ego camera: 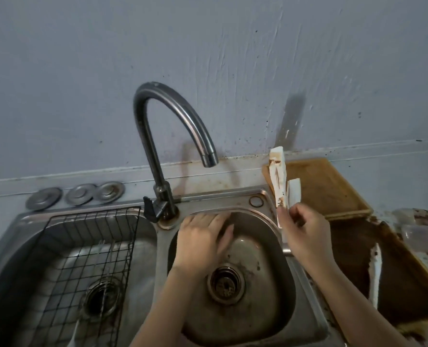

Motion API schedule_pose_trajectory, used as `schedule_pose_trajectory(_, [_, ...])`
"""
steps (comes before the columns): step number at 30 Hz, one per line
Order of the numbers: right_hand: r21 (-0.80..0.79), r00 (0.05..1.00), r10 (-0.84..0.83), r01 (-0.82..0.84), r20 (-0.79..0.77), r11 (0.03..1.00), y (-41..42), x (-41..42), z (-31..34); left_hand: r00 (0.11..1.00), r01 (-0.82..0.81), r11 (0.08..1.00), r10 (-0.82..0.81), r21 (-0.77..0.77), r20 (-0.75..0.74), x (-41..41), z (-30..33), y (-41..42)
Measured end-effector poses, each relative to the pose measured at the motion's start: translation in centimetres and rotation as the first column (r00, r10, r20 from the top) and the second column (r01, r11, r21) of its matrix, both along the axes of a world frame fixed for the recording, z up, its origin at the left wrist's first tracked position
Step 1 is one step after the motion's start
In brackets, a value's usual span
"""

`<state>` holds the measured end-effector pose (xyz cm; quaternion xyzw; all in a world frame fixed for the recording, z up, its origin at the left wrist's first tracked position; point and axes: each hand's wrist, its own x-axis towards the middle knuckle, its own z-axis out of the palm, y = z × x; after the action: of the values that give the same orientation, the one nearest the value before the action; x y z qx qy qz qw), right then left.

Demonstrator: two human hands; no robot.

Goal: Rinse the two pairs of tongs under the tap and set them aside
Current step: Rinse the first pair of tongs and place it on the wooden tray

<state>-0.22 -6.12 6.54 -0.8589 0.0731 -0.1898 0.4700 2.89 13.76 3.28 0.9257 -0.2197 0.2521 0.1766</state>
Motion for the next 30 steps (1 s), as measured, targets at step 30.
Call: schedule_pose_trajectory(30, [0.977,0.916,0.398,-0.037,-0.05,0.208,8.8,7.6,-0.2,0.854,-0.458,0.692,0.17,-0.557,-0.491,5.7,-2.5,10.8])
